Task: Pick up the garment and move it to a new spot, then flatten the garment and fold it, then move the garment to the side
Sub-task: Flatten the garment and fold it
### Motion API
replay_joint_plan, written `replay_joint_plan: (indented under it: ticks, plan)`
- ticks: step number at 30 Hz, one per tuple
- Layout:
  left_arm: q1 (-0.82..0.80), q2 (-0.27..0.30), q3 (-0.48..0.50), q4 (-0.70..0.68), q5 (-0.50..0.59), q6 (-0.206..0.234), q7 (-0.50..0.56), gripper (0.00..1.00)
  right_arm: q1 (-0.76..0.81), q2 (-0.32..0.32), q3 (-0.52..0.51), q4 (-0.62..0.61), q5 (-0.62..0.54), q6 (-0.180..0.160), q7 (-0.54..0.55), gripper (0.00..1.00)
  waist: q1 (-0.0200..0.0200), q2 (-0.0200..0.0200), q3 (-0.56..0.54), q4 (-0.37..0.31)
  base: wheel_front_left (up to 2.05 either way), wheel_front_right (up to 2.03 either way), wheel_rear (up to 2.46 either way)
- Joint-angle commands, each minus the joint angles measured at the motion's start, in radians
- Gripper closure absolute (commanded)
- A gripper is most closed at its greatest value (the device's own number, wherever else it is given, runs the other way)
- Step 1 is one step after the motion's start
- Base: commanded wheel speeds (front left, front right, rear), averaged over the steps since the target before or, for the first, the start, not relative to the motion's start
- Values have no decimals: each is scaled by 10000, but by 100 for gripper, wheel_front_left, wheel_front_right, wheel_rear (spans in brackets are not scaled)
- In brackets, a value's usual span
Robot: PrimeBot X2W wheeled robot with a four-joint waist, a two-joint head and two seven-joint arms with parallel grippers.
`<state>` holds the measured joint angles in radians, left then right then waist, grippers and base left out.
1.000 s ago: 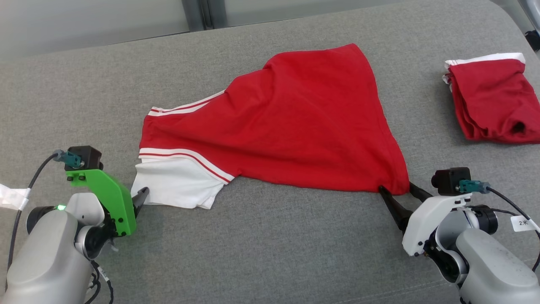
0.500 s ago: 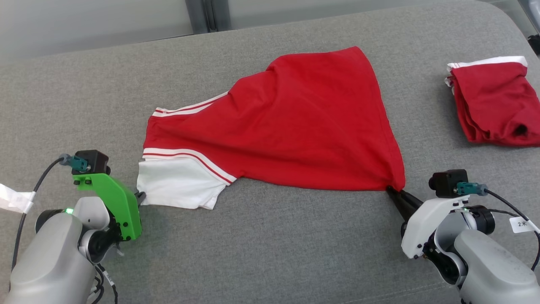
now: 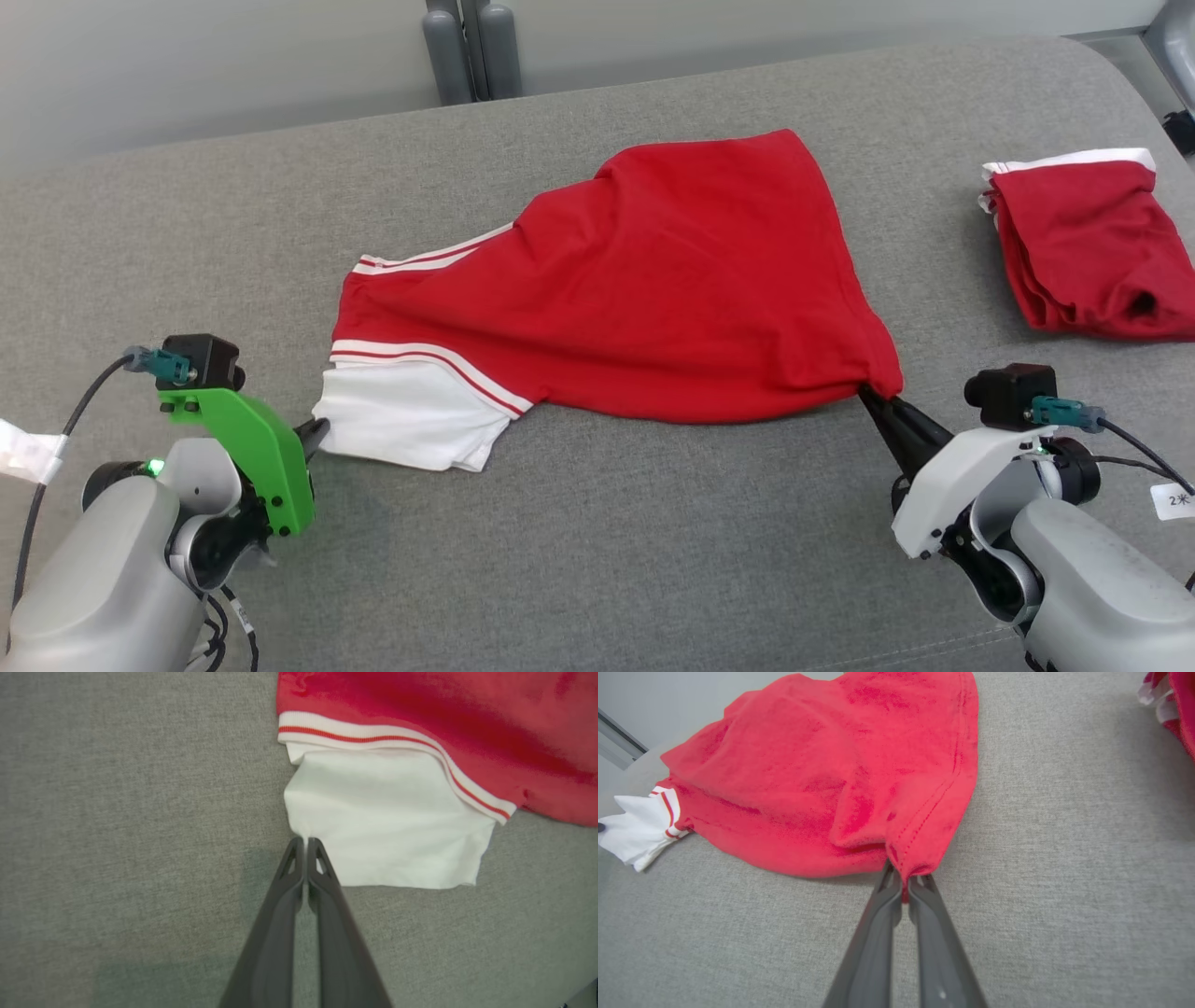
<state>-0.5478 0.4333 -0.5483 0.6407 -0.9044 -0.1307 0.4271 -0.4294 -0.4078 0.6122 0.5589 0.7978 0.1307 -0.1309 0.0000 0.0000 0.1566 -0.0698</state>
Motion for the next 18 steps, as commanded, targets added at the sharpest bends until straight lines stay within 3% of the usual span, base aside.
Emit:
replay_joint_plan:
  ticks: [1, 7, 9, 18]
  plan:
    - [118, 147, -26, -201, -50, 4, -183, 100, 109, -123, -16, -161, 73, 1, -200, 100, 0, 0, -43, 27, 0, 0, 0]
    - [-93, 423, -25, -1540, -501, 4, -797, 100, -89, -349, -158, -1422, 860, 3, -769, 100, 0, 0, 58, 208, 0, 0, 0]
    - [-254, 479, 34, -1946, -764, 4, -801, 100, -319, -692, -199, -1731, 1115, -2, -843, 100, 0, 0, 181, 257, 0, 0, 0]
    - [-2445, 723, -172, -2395, -394, 4, -756, 100, -2725, -1507, -44, -2162, 1799, 3, -546, 100, 0, 0, 1538, 546, 0, 0, 0]
